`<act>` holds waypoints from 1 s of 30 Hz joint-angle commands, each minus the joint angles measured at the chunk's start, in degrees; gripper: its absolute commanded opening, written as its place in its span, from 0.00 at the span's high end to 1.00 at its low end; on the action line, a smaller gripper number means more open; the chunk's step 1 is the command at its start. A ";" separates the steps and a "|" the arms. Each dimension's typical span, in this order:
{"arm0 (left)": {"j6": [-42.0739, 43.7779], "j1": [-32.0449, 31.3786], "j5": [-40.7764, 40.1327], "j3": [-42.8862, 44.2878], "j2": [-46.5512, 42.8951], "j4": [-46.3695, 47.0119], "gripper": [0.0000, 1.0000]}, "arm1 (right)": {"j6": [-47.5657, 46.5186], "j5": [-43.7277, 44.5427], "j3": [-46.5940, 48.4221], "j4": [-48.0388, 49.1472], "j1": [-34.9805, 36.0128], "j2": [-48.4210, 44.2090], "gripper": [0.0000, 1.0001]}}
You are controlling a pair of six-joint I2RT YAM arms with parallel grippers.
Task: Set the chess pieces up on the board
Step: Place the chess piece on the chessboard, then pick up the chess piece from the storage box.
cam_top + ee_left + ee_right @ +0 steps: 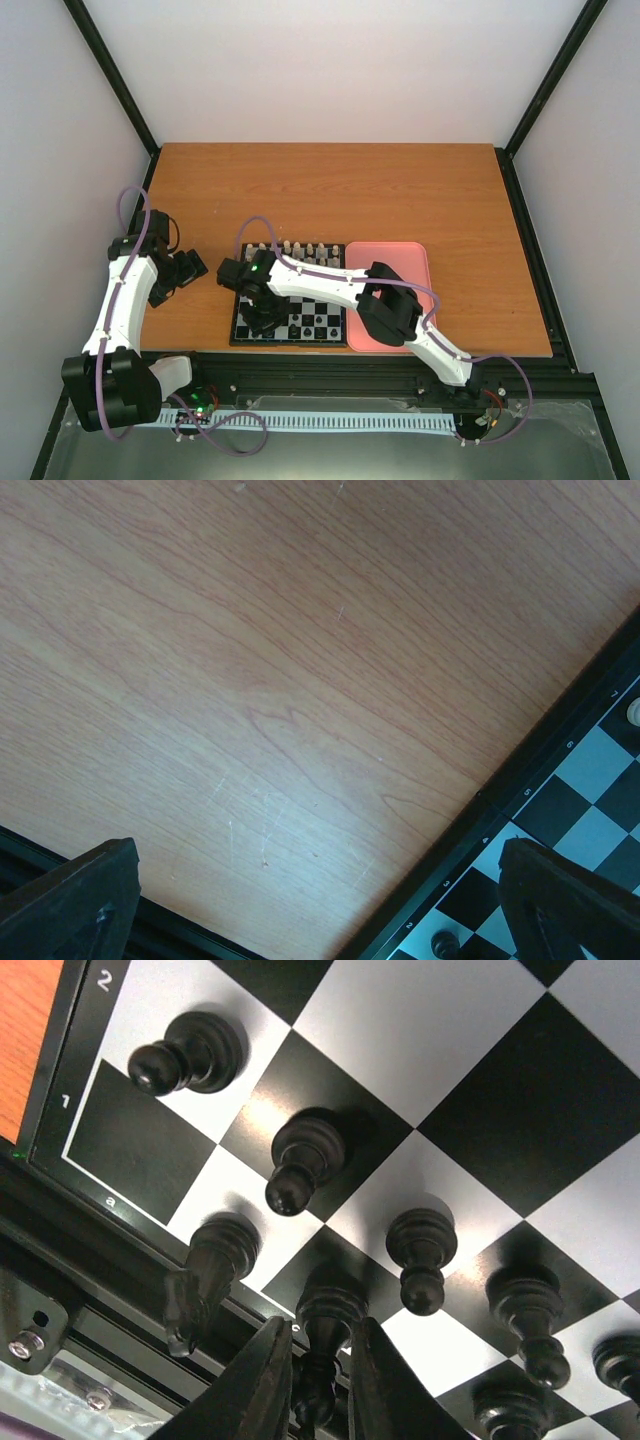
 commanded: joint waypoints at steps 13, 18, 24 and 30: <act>0.82 -0.19 -0.09 -0.03 -0.61 0.80 0.00 | 1.65 5.48 1.43 -6.39 0.09 -11.38 0.61; 0.88 -0.21 0.02 -0.08 -0.57 0.81 0.00 | 7.20 9.41 -12.09 -5.91 -3.04 -24.27 0.50; 0.91 -0.25 0.29 -0.08 -0.50 0.90 0.00 | 15.02 13.15 -43.40 -2.17 -13.29 -43.96 0.48; 1.00 -0.55 0.64 -0.17 -0.43 1.06 0.00 | 16.37 15.38 -60.60 -1.08 -26.13 -58.35 0.46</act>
